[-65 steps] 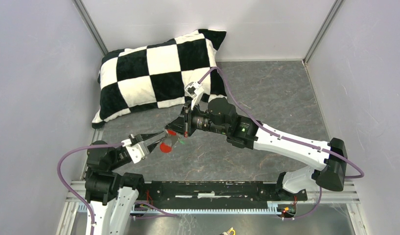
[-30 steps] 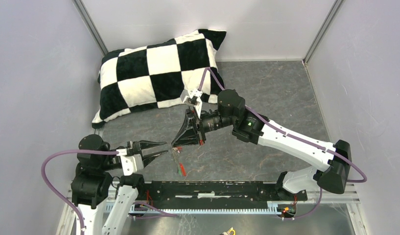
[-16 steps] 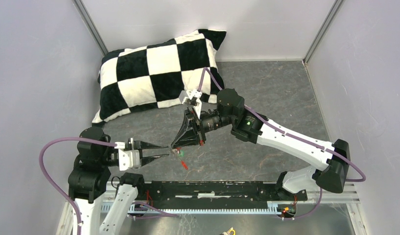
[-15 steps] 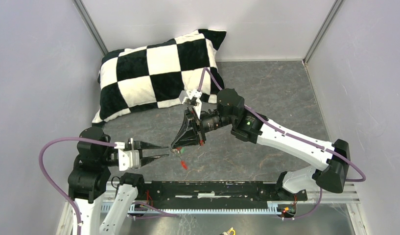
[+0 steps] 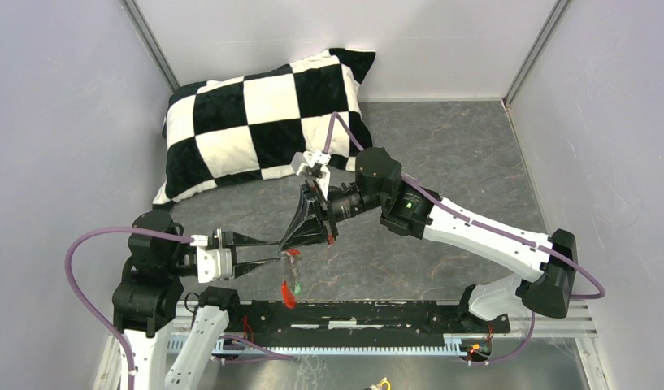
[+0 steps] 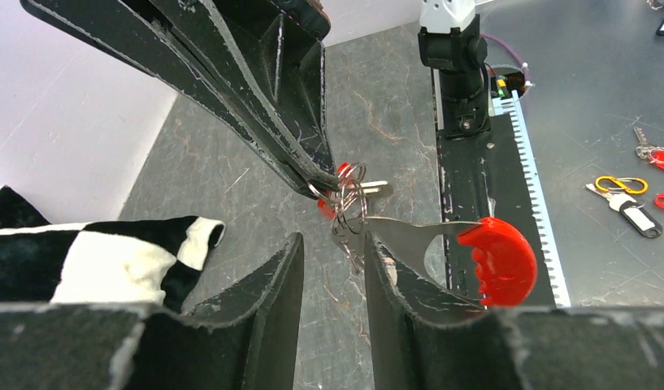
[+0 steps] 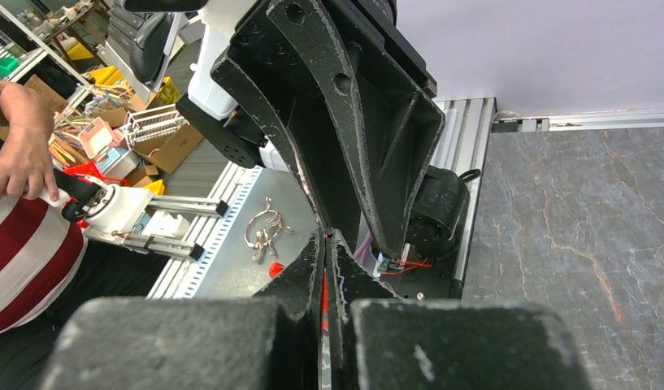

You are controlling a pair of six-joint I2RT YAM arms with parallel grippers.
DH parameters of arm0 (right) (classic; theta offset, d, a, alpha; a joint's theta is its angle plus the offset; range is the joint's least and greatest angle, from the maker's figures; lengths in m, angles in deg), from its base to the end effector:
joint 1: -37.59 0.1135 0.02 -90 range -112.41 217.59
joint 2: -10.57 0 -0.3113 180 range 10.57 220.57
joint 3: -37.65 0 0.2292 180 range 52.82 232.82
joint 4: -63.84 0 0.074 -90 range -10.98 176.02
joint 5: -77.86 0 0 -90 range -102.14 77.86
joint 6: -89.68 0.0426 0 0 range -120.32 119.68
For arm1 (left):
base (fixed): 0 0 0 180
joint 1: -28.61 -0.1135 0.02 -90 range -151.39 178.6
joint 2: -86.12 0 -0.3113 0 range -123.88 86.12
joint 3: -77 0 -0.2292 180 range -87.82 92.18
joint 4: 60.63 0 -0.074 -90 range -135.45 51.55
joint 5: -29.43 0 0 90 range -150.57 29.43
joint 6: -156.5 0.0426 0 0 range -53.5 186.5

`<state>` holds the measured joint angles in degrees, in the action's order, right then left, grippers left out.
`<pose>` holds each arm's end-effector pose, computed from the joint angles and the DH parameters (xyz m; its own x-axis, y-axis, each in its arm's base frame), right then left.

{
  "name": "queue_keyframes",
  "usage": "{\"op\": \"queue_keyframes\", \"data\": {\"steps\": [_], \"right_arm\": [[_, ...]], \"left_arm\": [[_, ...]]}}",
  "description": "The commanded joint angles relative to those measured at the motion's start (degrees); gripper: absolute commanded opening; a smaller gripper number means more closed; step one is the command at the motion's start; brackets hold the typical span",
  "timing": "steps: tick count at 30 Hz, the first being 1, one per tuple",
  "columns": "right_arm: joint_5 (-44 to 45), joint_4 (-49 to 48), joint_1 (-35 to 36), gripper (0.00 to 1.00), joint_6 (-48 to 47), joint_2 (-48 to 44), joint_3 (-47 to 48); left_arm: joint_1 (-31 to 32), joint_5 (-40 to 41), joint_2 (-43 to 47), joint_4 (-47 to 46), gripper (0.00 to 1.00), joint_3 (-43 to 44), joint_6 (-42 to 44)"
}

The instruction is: Put the keys on the keyring

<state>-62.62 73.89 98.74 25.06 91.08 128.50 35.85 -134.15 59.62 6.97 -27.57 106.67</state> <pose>0.1137 0.2745 0.4622 -0.3962 -0.1540 -0.9051 -0.8409 -0.3349 0.4251 -0.0314 -0.0372 0.3977 0.3618 0.1378 -0.9220 0.9209 0.1007 0.3765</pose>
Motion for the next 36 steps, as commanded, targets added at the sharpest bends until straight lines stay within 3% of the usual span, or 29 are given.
{"op": "queue_keyframes", "data": {"steps": [1, 11, 32, 36], "right_arm": [[-0.50, -1.90, 0.38, 0.01, -1.05, 0.65, 3.79], [-0.23, -0.77, 0.73, 0.00, -1.99, 0.75, 4.50], [1.39, 1.41, 1.06, 0.00, -3.70, 0.53, 4.74], [1.94, 2.62, 1.08, 0.00, -5.05, 0.01, 4.66]], "left_arm": [[-0.04, -1.99, -1.17, 0.31, 0.41, 0.76, -0.48], [-0.03, -2.77, -0.76, 0.09, 0.39, 1.09, -3.30], [-0.04, -0.20, -1.99, 0.54, 0.03, 1.73, -2.52], [-0.04, 0.34, -2.02, 0.57, 0.02, 1.63, -2.44]]}}
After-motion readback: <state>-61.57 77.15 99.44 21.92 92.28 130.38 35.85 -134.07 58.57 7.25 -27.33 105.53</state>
